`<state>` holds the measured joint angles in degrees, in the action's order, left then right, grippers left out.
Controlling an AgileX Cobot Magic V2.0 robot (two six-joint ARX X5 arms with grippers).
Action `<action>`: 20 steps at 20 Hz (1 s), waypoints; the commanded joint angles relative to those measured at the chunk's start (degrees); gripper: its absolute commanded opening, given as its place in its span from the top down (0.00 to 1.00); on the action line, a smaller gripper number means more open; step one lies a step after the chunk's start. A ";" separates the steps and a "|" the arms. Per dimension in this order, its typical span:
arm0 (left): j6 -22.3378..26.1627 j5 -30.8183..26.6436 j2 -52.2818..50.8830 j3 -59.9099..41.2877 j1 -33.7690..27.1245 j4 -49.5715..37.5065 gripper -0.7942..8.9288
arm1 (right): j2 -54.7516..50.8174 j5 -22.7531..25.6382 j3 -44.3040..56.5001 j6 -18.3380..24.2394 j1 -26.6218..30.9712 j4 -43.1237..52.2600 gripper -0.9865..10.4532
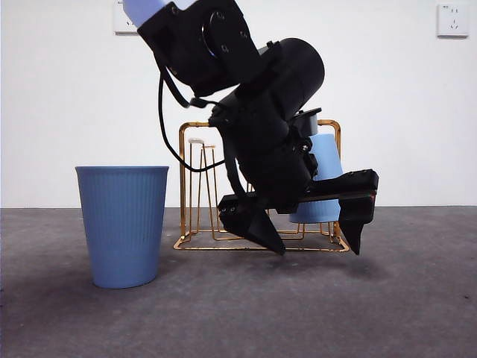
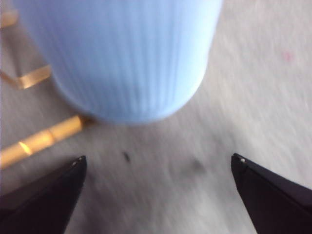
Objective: Pick up cup 1,put cup 1 in the cup rack,pick up cup 2,put cup 2 in the cup rack
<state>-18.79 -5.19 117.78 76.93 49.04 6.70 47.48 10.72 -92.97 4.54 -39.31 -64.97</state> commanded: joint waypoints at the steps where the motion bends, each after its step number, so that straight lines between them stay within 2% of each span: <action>1: -1.57 2.93 -1.07 0.48 0.09 2.34 0.40 | 0.00 0.20 0.37 0.24 -0.02 0.20 0.75; 7: -1.77 6.58 -5.73 0.48 1.27 6.03 0.40 | 0.37 0.20 0.37 0.24 -0.02 0.17 0.75; 13: -1.90 14.62 -14.34 0.48 2.08 10.82 0.40 | 2.03 0.20 0.37 0.20 -0.02 0.22 0.75; 20: 0.37 15.54 -28.70 0.48 2.27 18.29 0.40 | 5.64 -0.13 0.37 -0.09 -0.02 0.33 0.75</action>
<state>-19.70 10.22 90.89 77.25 51.24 24.80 52.75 10.63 -92.97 4.51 -39.31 -64.93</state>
